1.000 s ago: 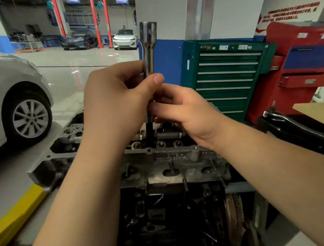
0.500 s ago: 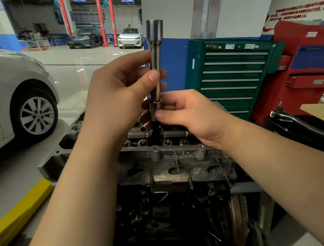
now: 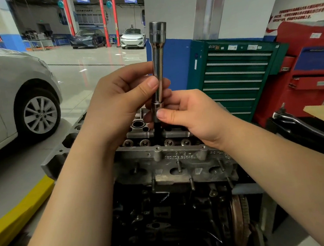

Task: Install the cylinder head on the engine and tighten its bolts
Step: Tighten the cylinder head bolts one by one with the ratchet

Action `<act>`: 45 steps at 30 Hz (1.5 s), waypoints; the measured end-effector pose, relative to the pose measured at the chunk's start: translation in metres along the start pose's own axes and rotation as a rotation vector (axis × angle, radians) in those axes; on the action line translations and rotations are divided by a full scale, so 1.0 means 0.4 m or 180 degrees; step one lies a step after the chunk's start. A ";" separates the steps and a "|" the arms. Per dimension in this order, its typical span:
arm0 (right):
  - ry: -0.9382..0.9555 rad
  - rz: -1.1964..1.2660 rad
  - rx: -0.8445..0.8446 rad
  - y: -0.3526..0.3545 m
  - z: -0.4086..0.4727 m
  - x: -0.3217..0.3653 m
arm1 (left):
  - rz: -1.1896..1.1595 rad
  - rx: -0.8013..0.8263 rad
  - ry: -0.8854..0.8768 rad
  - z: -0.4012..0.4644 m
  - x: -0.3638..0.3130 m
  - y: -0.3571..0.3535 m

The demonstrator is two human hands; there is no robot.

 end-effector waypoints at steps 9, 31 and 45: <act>-0.0020 -0.0097 -0.0074 -0.005 0.011 -0.004 | 0.0483 -0.0235 -0.0281 0.006 0.001 -0.007; 0.0024 -0.0187 -0.0226 0.000 0.012 -0.003 | 0.0278 -0.0111 -0.0284 -0.006 -0.024 -0.013; 0.0028 -0.0091 -0.0180 0.002 0.013 -0.007 | 0.0790 -0.0297 -0.0488 -0.014 -0.045 -0.019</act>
Point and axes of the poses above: each hand's wrist, its own z-axis towards the middle knuckle, its own y-axis out of the back of the hand, x = y × z, the point moved 3 cm from there along z, towards the middle knuckle, and after that the axes turned 11 degrees about -x, right-handed, at the moved point
